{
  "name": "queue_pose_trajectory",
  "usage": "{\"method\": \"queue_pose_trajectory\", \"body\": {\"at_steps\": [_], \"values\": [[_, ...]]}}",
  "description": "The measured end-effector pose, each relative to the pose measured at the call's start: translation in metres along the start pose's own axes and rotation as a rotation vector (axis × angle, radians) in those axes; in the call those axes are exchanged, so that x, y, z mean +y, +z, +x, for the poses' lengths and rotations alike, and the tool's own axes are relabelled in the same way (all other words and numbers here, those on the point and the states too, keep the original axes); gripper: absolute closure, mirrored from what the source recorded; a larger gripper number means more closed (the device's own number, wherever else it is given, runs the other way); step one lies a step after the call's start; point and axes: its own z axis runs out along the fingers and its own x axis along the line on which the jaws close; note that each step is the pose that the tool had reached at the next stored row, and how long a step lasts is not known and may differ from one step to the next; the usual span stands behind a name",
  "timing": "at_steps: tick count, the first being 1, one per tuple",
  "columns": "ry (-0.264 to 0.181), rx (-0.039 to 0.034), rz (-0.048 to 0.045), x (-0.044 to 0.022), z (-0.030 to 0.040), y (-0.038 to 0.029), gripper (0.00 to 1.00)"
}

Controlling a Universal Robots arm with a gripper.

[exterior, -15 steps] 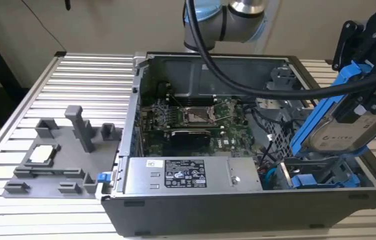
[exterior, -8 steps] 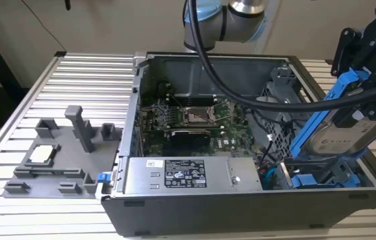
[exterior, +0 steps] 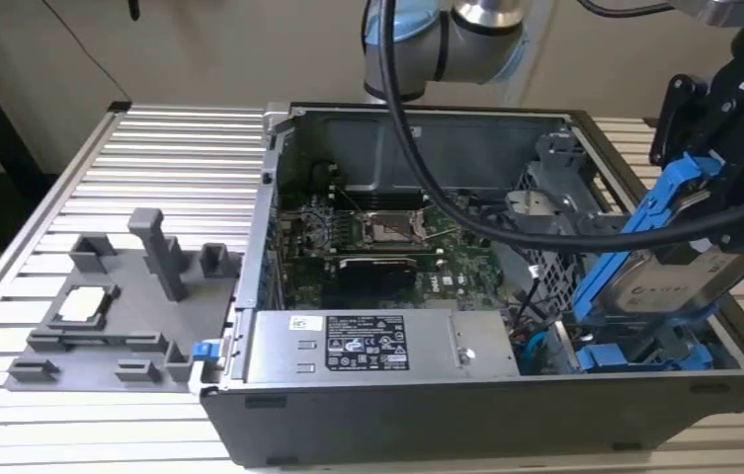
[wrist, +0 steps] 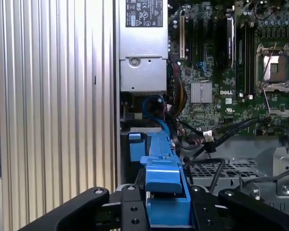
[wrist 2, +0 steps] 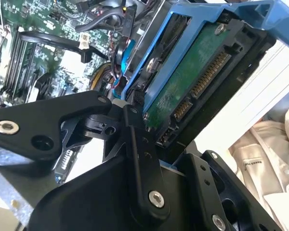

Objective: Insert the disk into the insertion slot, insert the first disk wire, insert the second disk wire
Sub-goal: 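Insert the disk into the insertion slot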

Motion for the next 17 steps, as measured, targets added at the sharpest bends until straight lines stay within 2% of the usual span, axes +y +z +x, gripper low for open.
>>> {"method": "queue_pose_trajectory", "body": {"at_steps": [7, 17], "values": [[-0.001, -0.0001, 0.0, -0.0016, -0.0001, 0.0115, 0.67], [-0.002, -0.0014, 0.0, -0.0064, -0.0002, 0.0236, 0.67]]}}
